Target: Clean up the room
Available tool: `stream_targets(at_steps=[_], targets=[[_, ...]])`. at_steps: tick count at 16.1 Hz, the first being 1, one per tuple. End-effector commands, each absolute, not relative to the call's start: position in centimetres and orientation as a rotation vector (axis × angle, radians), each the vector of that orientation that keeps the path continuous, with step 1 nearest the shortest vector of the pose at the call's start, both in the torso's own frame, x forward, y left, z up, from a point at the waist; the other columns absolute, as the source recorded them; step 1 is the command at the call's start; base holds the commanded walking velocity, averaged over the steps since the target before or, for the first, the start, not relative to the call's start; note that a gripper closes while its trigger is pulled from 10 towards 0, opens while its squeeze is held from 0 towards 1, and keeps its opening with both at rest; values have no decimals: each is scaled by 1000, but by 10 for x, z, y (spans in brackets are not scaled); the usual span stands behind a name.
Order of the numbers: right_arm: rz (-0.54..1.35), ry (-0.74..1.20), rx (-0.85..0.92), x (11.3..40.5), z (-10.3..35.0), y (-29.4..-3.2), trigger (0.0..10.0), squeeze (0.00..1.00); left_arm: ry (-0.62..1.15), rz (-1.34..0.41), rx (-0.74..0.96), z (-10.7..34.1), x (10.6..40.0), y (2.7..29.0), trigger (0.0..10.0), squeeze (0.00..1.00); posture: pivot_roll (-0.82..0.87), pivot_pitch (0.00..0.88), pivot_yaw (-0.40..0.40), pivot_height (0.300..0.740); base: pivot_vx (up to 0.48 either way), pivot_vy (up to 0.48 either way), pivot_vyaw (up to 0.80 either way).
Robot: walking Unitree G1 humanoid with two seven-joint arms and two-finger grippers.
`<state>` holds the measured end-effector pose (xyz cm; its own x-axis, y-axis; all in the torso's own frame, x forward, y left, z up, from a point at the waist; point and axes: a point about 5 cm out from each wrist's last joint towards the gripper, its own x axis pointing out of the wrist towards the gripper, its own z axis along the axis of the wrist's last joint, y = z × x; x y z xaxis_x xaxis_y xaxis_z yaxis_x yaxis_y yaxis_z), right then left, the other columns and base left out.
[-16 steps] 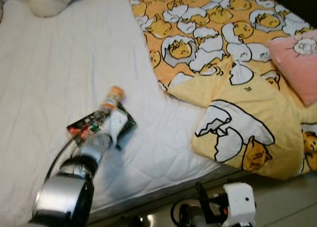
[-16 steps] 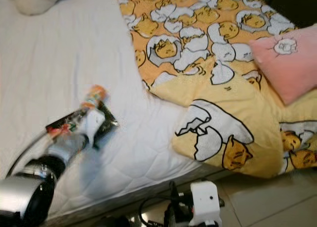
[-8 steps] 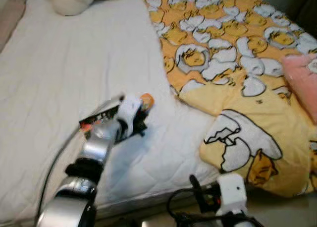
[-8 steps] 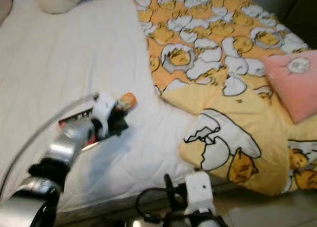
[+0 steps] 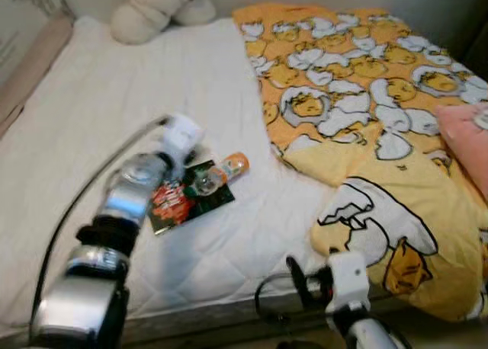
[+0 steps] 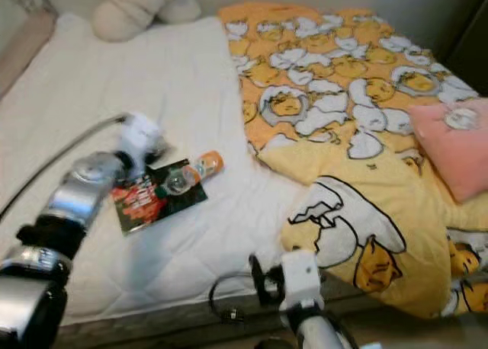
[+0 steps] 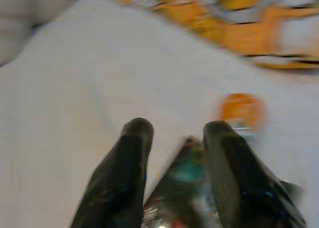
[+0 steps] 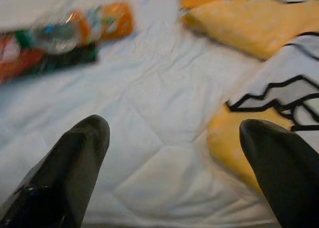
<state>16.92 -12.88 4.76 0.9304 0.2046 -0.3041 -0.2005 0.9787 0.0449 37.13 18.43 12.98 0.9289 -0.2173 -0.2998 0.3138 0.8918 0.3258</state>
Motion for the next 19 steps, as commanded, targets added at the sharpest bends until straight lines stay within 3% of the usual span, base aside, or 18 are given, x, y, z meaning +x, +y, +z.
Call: stream_targets(at_steps=[1, 5, 12, 17, 18, 19], targets=[[158, 286, 53, 172, 51, -138, 10000, 0, 279, -211, 263, 118, 364, 187, 10000, 1000, -97, 0, 26, 740, 0, 0, 0], [129, 279, 66, 166, 50, -142, 10000, 0, 338, -269, 264, 85, 355, 162, 10000, 1000, -105, 0, 34, 740, 0, 0, 0], [156, 322, 83, 140, 50, -134, 10000, 0, 367, -354, 408, 100, 377, 137, 10000, 1000, -173, 66, 47, 740, 0, 0, 0], [145, 353, 82, 120, 52, -131, 10000, 0, 458, -419, 386, 91, 374, 119, 10000, 1000, -226, 94, 60, 740, 0, 0, 0], [142, 356, 83, 118, 53, -131, 10000, 0, 451, -408, 383, 93, 375, 120, 10000, 0, -229, 97, 61, 740, 0, 0, 0], [142, 365, 82, 114, 53, -130, 10000, 0, 450, -399, 400, 93, 375, 120, 10000, 0, -236, 101, 59, 740, 0, 0, 0]])
